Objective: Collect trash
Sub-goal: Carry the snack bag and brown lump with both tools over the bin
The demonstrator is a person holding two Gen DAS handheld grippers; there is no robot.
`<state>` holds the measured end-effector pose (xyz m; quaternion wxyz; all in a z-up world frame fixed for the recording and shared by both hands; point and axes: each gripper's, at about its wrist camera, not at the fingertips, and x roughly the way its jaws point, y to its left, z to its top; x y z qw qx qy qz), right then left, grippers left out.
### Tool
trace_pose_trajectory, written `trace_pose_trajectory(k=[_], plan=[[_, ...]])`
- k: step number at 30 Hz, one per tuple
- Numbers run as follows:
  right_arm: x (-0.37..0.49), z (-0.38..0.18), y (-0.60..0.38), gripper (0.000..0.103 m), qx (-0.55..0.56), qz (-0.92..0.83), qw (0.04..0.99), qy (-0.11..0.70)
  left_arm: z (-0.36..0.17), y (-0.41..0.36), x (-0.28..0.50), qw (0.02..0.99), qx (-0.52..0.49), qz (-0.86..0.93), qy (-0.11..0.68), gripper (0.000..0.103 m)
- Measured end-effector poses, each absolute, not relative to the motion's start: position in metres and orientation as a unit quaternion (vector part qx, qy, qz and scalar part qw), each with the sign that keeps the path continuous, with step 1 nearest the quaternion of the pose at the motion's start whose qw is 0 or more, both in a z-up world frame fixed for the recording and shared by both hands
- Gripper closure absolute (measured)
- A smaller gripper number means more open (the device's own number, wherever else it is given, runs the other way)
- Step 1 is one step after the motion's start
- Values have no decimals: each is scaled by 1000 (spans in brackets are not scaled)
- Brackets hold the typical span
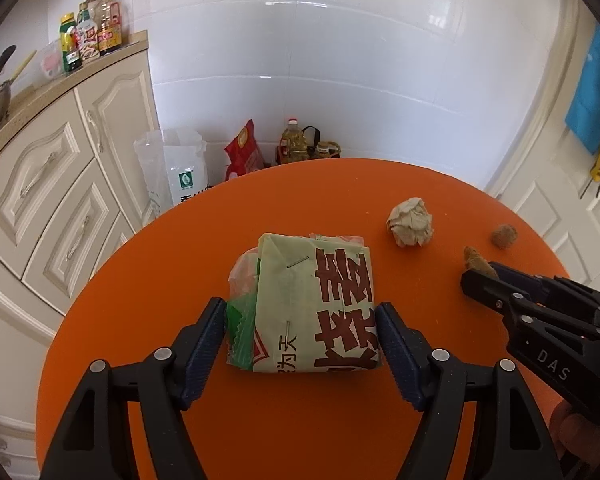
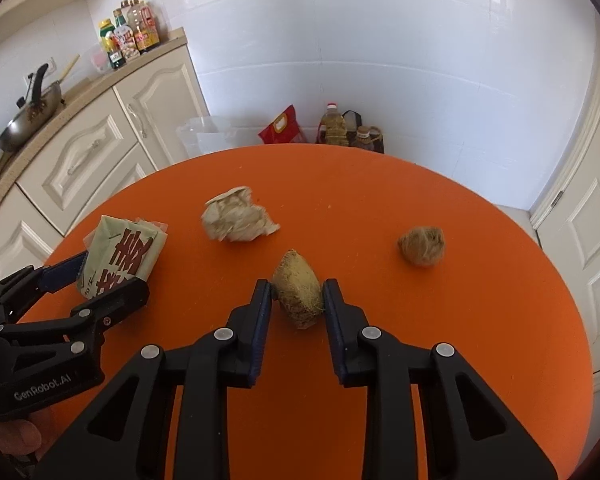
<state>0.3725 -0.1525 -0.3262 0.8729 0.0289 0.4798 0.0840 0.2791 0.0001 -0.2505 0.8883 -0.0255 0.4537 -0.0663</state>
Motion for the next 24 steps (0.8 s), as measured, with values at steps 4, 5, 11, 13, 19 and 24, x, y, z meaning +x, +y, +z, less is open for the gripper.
trace_pose_trajectory(k=[4, 5, 11, 13, 19, 24], plan=[[341, -313, -155, 77, 36, 93, 875, 473, -246, 3, 274, 893, -41, -54, 446, 33], [334, -309, -155, 77, 39, 94, 876, 471, -244, 6, 260, 894, -43, -54, 442, 33], [277, -274, -166, 77, 55, 98, 887, 447, -221, 5, 233, 906, -55, -66, 414, 33], [257, -261, -169, 77, 63, 101, 892, 435, -208, 3, 216, 911, -54, -72, 402, 33], [196, -222, -184, 77, 76, 90, 910, 397, -180, -19, 185, 927, -37, -100, 361, 33], [154, -194, -206, 77, 83, 75, 923, 368, -156, -47, 148, 937, -19, -132, 321, 33]])
